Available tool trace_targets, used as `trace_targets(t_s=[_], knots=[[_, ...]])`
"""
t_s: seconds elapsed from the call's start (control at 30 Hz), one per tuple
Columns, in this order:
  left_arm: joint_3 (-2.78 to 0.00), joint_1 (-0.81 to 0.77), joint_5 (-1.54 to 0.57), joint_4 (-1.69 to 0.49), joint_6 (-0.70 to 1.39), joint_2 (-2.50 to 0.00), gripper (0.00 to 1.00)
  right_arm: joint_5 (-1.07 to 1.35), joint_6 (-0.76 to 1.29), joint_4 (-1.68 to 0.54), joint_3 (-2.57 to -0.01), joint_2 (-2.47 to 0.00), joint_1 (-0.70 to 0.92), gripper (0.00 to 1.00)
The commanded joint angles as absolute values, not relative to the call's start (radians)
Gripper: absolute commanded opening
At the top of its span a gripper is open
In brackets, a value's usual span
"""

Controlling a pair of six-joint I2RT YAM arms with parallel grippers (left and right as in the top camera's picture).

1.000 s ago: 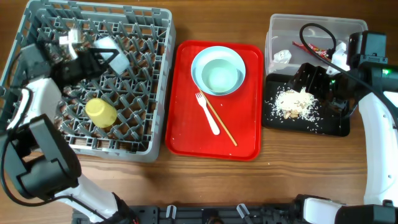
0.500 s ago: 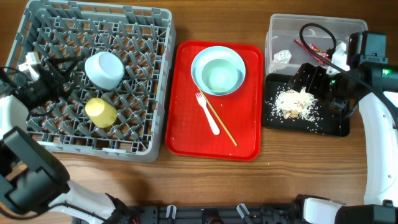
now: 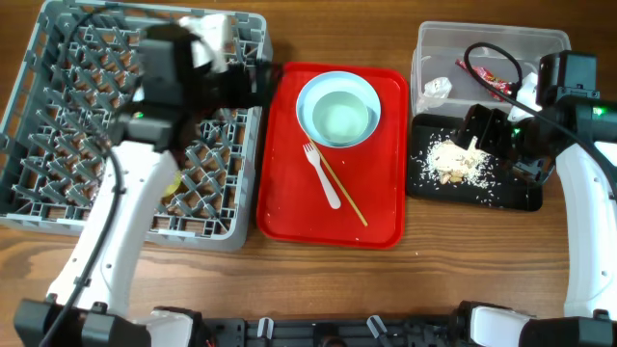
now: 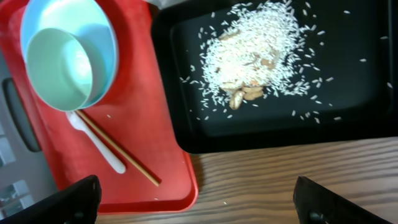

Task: Sort waste into correct bins and load items into the dishwasher rack
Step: 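Reach the left gripper to the green bowl on the plate, then carry the green bowl with the left gripper and set it in the rack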

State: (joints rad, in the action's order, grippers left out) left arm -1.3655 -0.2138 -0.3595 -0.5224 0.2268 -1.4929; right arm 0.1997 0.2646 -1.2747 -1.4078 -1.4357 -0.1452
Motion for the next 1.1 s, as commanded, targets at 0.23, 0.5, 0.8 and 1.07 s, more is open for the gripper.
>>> trace_targets(t_s=[0.23,0.5,0.8,1.07], knots=[[-1.717,-0.519,-0.084,-0.564,0.225,-1.934,1.0,0.06,0.343,-1.303,-1.408,-1.42,-0.19,1.0],[-1.717,-0.65,-0.044,-0.49,0.187,-2.173,0.99,0.06,0.34,-1.304,-1.408,-1.42,-0.191,1.0],[-1.716,-0.664,0.073,-0.615,0.187,-2.24,0.77,0.072,0.332,-1.306,-1.408,-1.42,-0.191,1.0],[-1.716,-0.667,0.072,-0.648,0.187,-2.24,0.21,0.072,0.315,-1.311,-1.408,-1.42,-0.191,1.0]])
